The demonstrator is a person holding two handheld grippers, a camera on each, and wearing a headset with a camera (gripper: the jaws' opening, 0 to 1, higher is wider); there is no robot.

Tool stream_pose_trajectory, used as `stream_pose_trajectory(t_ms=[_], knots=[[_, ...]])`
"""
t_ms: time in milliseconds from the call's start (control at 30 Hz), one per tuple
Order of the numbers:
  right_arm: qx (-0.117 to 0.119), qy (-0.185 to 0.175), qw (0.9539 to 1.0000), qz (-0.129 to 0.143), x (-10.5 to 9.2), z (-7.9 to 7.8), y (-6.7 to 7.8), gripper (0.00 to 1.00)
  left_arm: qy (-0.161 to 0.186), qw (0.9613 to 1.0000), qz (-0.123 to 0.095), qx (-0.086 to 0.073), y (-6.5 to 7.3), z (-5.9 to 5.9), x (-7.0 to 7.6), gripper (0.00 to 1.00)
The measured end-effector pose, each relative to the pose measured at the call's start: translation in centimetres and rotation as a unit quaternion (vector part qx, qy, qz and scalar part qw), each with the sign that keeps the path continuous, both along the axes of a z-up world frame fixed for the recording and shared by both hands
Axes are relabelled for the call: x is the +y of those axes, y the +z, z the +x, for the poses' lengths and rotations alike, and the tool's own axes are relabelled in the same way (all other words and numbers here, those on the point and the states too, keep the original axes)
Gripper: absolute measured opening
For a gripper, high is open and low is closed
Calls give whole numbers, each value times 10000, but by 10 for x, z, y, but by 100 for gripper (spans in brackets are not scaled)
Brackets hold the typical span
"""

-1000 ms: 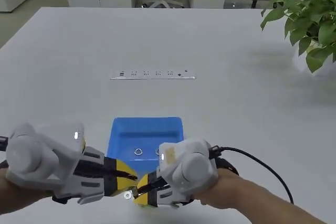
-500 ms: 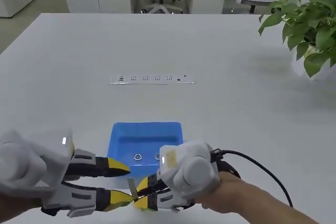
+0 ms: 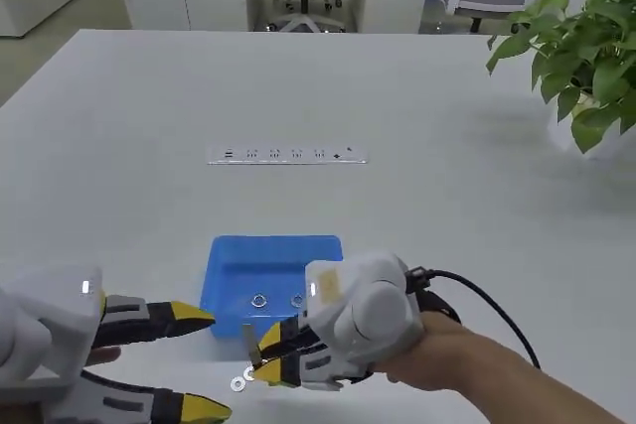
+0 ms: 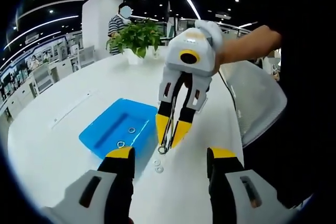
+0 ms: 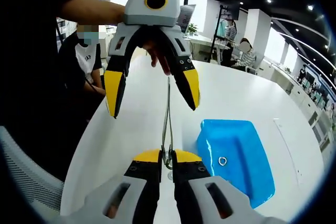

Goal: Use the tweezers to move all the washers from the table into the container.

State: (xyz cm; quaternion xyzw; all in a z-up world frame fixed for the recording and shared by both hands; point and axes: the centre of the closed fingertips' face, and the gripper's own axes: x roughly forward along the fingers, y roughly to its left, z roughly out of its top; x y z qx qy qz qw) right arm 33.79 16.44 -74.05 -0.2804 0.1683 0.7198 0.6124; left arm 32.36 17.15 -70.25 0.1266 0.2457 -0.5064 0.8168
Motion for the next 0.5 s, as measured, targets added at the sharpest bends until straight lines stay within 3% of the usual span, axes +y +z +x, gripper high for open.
stream_pose_trajectory(t_ms=[300,500], knots=[[-106,-10,9999,93,-2,9,18,8,227,9997,-76,-14,-1,0,4,76],[-134,-36,9999,85,-4,16,22,8,324,9994,-126,-5,0,-1,6,83]])
